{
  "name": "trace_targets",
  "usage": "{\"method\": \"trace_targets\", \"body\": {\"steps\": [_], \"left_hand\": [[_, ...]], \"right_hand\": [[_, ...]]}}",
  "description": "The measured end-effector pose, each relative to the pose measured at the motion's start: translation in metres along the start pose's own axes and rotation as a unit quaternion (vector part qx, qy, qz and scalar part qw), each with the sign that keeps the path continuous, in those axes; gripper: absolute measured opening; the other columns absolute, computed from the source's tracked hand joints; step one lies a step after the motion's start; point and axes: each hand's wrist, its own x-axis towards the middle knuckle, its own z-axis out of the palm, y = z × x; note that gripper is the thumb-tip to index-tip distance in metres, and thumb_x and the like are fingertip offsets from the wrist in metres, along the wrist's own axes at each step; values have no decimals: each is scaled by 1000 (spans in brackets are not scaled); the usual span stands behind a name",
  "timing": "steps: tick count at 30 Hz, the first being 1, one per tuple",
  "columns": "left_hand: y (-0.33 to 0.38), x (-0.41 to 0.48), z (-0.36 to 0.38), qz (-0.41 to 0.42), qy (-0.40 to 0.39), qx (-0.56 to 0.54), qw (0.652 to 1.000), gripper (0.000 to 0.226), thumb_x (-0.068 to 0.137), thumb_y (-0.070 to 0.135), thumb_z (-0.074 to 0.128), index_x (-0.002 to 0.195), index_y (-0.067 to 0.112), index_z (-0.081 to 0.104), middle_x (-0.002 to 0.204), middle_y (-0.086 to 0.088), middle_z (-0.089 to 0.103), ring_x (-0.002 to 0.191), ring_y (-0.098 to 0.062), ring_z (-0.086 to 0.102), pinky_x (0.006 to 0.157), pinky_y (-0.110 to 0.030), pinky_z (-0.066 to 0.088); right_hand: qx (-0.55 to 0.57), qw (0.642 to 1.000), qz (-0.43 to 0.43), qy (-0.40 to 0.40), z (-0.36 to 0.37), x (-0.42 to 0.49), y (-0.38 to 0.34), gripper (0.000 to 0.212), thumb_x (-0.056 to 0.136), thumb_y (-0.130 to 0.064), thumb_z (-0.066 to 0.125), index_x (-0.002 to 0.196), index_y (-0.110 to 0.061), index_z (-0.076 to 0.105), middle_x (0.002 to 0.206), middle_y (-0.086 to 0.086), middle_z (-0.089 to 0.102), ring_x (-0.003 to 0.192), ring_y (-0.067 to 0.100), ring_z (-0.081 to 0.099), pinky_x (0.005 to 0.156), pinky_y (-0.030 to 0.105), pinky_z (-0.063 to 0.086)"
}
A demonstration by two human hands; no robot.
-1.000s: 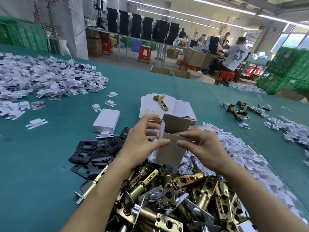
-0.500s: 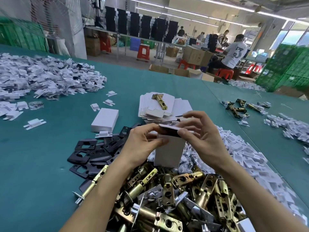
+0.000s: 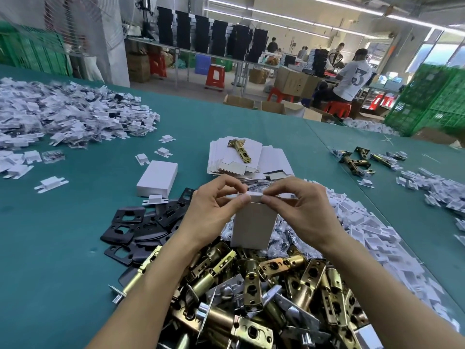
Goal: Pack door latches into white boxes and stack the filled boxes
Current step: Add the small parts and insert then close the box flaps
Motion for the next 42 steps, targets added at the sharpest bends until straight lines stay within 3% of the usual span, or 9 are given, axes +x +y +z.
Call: {"method": "trace_targets", "body": {"steps": [9, 15, 18, 24, 26, 29, 33, 37, 42], "left_hand": [[-2, 1, -1, 23, -10, 5, 1000, 10, 82, 29, 72, 91, 31, 74, 103, 9, 76, 97, -11, 73, 87, -27, 58], [-3, 2, -7, -1, -3, 32, 999, 7, 86, 36, 69, 90, 36, 75, 103, 11, 75, 92, -28, 72, 87, -50, 58], [-7, 1, -8, 3, -9, 64, 998, 6, 88, 26, 73, 91, 30, 75, 107, 17, 73, 93, -11, 73, 88, -39, 60], [-10, -1, -7, -2, -19, 23, 1000, 19, 73, 26, 81, 90, 24, 74, 108, 11, 74, 95, -13, 73, 81, -28, 59], [-11, 1, -7, -14, -7, 11, 1000, 21, 80, 17, 82, 96, 27, 74, 105, 9, 74, 95, -12, 73, 78, -27, 59], [-10, 3, -9, -36, 2, 52, 998, 38, 82, 27, 82, 112, 39, 63, 114, 14, 69, 99, -9, 70, 82, -30, 58], [-3, 3, -12, -116, 4, 68, 991, 67, 68, 60, 73, 128, 42, 49, 126, 11, 60, 106, -10, 66, 86, -36, 58], [9, 5, -5, -168, 17, -92, 981, 26, 97, 40, 59, 119, 36, 46, 120, -9, 63, 83, -27, 75, 63, -40, 63], [15, 8, 2, -150, 136, -53, 978, 18, 104, 32, 44, 118, 36, 33, 88, -15, 59, 42, -16, 56, 39, -26, 47]], "right_hand": [[44, 998, -5, -54, -9, -10, 10, 34, 84, 0, 72, 111, -20, 72, 112, -7, 68, 105, 7, 65, 88, 21, 56], [42, 994, 24, -98, -7, -8, 11, 40, 86, -3, 72, 111, -34, 70, 118, -11, 61, 112, 4, 58, 88, 19, 54], [66, 992, 44, -97, -4, -8, 11, 36, 86, -4, 72, 103, -35, 73, 118, -8, 60, 113, 5, 57, 84, 18, 54], [87, 987, 68, -116, 4, -8, 11, 26, 90, -12, 71, 98, -36, 66, 105, -10, 66, 91, 13, 67, 69, 27, 57], [50, 992, 62, -100, 5, -8, 12, 27, 91, -15, 70, 102, -39, 66, 104, -16, 67, 88, 7, 68, 66, 24, 54], [99, 990, 96, -42, 7, -6, 13, 29, 92, -8, 68, 103, -35, 69, 112, -6, 69, 90, 16, 71, 71, 37, 61], [261, 936, 217, 97, 4, 3, 5, 27, 95, -2, 61, 108, -25, 68, 114, 16, 64, 84, 17, 73, 67, 29, 60], [430, 824, 340, 143, 13, 16, -8, 18, 96, -5, 59, 109, -17, 65, 119, 20, 61, 84, 33, 72, 67, 37, 61], [457, 812, 351, 91, 42, 18, -21, 19, 95, -4, 61, 109, -17, 62, 117, 21, 64, 88, 31, 73, 69, 36, 62]]}}
